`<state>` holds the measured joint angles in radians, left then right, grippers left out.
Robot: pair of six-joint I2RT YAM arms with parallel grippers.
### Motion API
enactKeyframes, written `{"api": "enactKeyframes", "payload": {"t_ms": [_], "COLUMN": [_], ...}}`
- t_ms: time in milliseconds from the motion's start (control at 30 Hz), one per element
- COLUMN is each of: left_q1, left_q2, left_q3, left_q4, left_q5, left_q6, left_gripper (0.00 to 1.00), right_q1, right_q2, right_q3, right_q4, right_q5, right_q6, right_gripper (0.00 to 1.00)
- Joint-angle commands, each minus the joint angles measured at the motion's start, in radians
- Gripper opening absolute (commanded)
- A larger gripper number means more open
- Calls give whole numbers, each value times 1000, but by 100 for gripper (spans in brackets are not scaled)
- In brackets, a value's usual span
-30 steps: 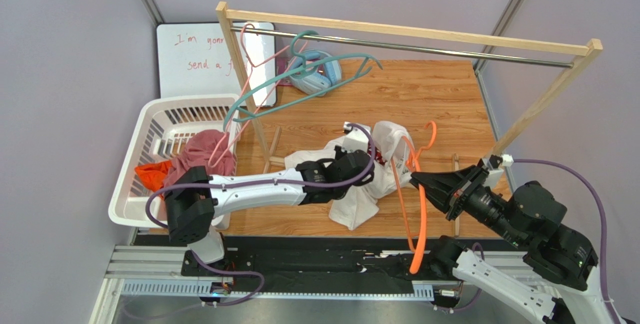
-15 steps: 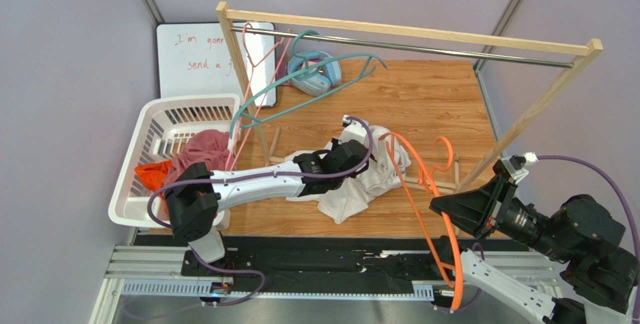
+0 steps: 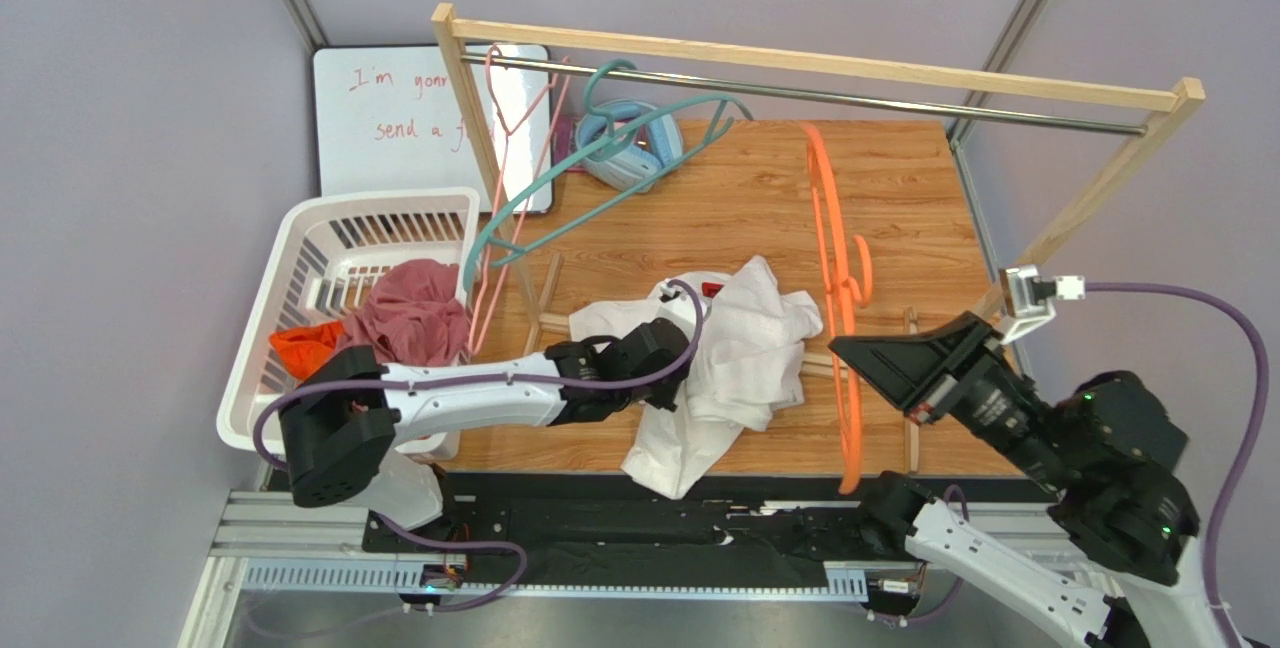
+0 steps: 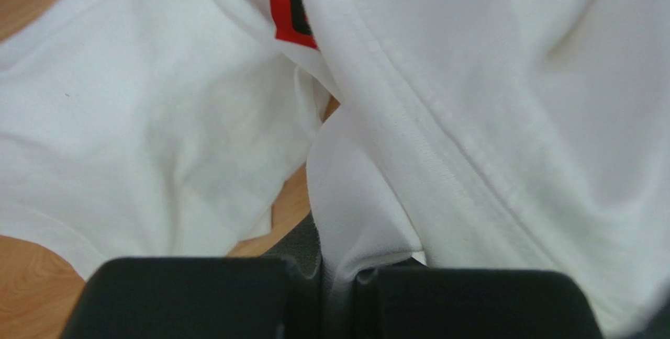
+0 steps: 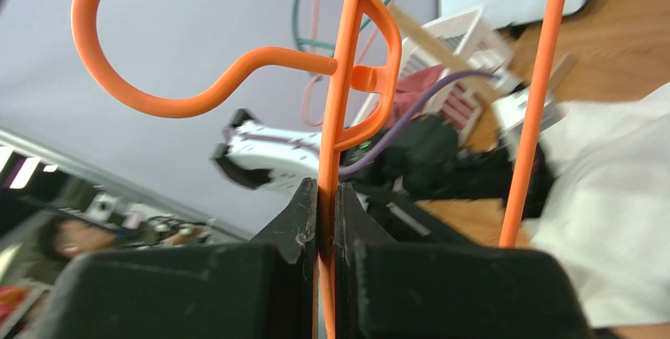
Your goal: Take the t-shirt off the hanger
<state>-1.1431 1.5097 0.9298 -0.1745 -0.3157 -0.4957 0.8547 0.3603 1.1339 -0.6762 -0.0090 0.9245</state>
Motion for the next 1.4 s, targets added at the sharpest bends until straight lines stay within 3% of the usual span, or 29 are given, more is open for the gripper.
{"api": "enactKeyframes", "payload": {"t_ms": [0, 200, 467, 1000, 1367], "left_q1": [-39, -90, -106, -188, -188], "left_q2": [-121, -218, -249, -252, -244], "left_q3": [-63, -166, -192, -129, -122], "left_q4": [35, 23, 23, -13, -20], "left_q5": [116, 102, 102, 55, 52], "left_q6": [-44, -121, -162, -156, -150], "left_gripper": [0, 0, 0, 0, 0], "right_q1": [-2, 0, -2, -14, -71], "right_q2": [49, 88, 225, 356, 397], "right_q3": [-79, -105, -39, -14, -3], "right_q4": [323, 479, 533, 653, 600], "right_q5": [139, 225, 426, 557, 601], "right_q6": [-292, -472, -555, -539, -461], "right_gripper": [0, 0, 0, 0, 0]}}
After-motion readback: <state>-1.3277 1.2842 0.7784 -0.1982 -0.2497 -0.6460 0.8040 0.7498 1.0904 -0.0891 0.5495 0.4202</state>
